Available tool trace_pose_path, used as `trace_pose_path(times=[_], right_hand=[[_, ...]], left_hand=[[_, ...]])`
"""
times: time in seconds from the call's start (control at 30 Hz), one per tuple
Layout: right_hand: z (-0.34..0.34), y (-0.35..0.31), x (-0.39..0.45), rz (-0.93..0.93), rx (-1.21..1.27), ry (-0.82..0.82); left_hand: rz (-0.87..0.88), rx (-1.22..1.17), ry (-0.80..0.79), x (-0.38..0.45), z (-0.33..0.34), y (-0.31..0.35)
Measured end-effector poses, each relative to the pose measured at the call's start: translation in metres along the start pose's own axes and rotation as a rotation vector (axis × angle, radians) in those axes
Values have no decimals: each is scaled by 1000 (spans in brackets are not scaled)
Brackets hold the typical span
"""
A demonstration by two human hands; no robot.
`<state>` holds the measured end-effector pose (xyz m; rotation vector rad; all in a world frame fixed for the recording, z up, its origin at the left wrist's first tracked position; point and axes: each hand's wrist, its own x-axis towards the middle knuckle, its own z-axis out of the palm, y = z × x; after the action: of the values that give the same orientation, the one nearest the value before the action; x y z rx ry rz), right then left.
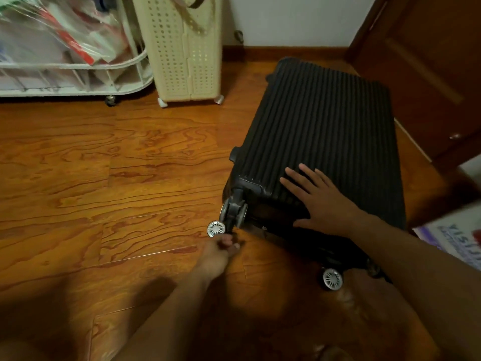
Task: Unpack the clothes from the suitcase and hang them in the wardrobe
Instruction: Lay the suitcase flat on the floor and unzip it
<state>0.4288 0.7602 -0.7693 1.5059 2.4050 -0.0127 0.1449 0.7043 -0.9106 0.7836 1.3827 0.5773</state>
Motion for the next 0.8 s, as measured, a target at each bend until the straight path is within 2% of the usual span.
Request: trace_pose_path(times=[0.13,0.3,0.4,0.53,0.67,0.73,0.8], right_hand=[[5,6,-1,8,14,14],[12,5,-1,20,42,67],[13,7,-1,11,79,94],[10,4,-2,18,112,73],[-30,-14,24,152,210,134],[-48,-31,52,53,112,166],[-57,-56,81,-125,120,121]], left_hand=[[90,-135,-14,6,69,14],[129,-146,259,18,121,14],[190,-71,257,11,116,7],[305,146,151,2,93,10],[229,157,246,10,49,19],[221,168,278,16,27,26],[228,195,265,19,11,36]])
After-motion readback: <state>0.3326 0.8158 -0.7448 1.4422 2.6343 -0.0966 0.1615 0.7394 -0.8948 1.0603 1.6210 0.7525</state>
